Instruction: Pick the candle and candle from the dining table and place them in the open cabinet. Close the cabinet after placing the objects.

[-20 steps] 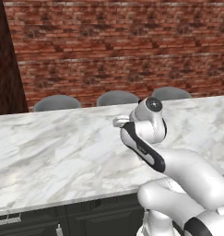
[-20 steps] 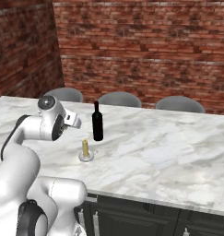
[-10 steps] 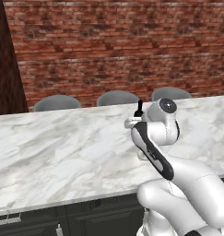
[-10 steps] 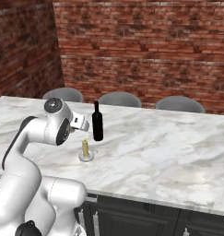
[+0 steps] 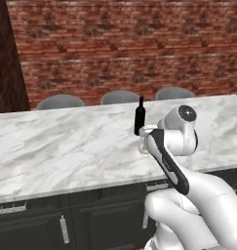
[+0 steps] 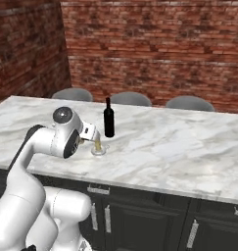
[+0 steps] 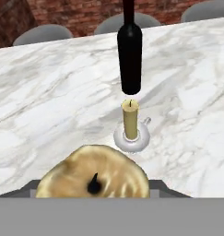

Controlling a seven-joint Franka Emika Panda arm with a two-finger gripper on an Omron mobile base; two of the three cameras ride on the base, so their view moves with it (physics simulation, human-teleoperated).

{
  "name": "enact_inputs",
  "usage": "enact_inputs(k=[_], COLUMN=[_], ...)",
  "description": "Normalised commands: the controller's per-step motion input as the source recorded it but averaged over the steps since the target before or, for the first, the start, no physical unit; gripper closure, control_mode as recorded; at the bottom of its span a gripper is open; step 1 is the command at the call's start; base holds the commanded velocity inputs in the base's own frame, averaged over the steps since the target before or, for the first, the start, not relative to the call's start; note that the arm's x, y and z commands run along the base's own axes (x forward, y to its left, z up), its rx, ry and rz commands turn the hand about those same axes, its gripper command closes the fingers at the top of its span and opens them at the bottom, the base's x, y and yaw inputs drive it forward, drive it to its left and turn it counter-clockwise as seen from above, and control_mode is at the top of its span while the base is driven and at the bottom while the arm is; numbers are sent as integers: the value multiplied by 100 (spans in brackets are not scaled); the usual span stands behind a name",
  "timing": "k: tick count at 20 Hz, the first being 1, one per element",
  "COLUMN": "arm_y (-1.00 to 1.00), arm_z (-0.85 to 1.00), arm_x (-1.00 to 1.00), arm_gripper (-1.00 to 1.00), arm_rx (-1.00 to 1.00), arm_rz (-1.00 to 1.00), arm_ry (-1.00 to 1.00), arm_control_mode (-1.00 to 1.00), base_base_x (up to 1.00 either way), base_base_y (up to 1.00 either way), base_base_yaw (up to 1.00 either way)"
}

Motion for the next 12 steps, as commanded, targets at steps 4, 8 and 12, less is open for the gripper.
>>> enact_inputs(k=[4,8,12], arm_y=[0,0,0], arm_z=[0,0,0], arm_x=[0,0,0], arm_gripper=[100,100,100], arm_rx=[0,0,0], arm_rz=[0,0,0], arm_ry=[0,0,0], arm_control_mode=[100,100,100], base_base_x=[-54,1,0], base_base_y=[0,0,0], base_base_yaw=[-4,-36,-52])
